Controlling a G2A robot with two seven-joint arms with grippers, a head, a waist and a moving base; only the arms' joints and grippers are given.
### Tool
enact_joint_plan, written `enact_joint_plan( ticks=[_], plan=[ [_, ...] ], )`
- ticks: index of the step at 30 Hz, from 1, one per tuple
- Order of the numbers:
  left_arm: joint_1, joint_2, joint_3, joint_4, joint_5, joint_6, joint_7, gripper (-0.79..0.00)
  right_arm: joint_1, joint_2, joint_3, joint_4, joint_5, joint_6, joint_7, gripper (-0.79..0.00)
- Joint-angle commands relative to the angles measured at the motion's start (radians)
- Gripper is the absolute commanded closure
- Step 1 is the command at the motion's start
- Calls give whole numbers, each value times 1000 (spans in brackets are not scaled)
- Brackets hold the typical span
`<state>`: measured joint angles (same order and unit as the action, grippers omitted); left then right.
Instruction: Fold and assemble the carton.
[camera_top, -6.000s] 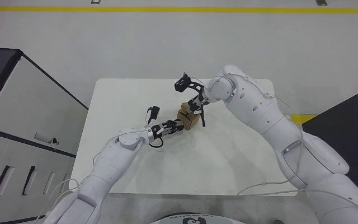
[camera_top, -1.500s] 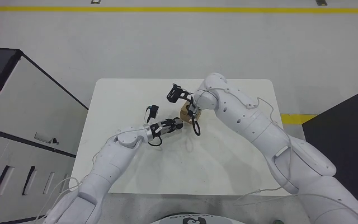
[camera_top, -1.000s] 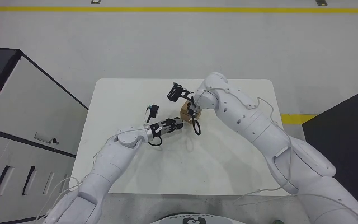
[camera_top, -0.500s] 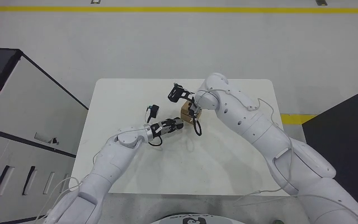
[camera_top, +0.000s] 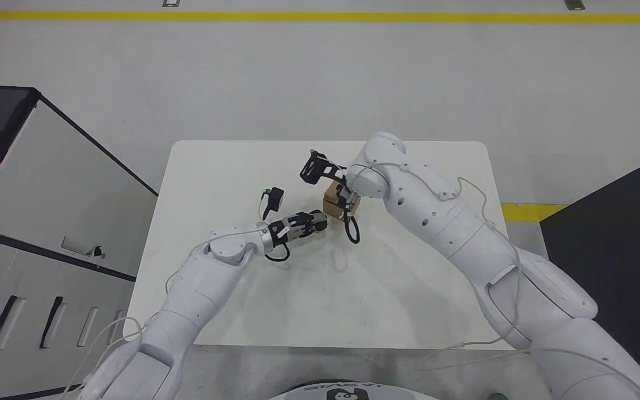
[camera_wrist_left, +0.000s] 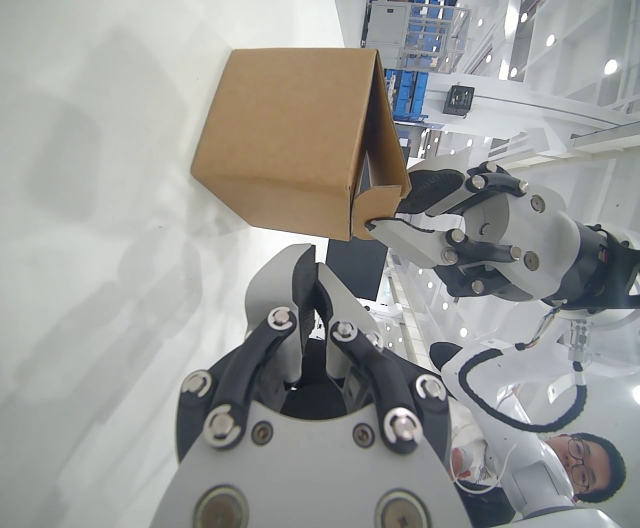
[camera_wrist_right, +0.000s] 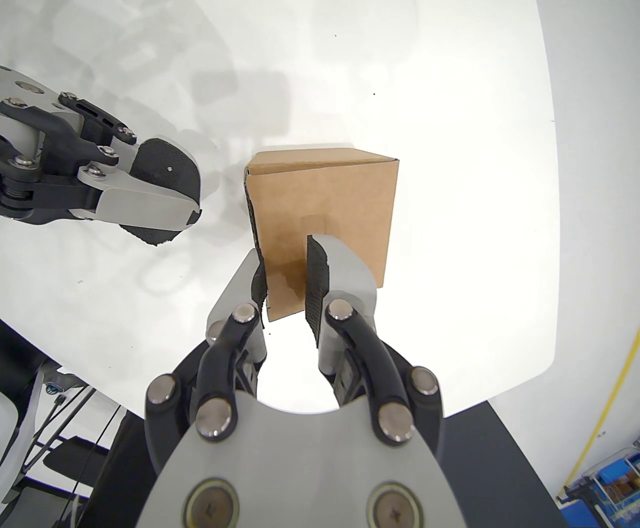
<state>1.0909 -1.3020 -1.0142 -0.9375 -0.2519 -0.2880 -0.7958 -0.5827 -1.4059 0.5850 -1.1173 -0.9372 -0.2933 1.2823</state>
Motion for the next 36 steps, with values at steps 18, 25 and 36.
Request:
enact_joint_plan(
  ticks=[18, 25, 36],
  plan=[
    [0, 1, -5, 1, -1, 2, -5, 0, 3, -19, -2, 32, -8, -4, -6, -108],
    [-1, 1, -5, 3, -1, 1, -5, 0, 4, -27, -4, 48, -8, -6, -8, -117],
    [-2, 0, -4, 7, -1, -1, -5, 0, 7, -32, 11, 66, -7, -6, -15, -145]
  ],
)
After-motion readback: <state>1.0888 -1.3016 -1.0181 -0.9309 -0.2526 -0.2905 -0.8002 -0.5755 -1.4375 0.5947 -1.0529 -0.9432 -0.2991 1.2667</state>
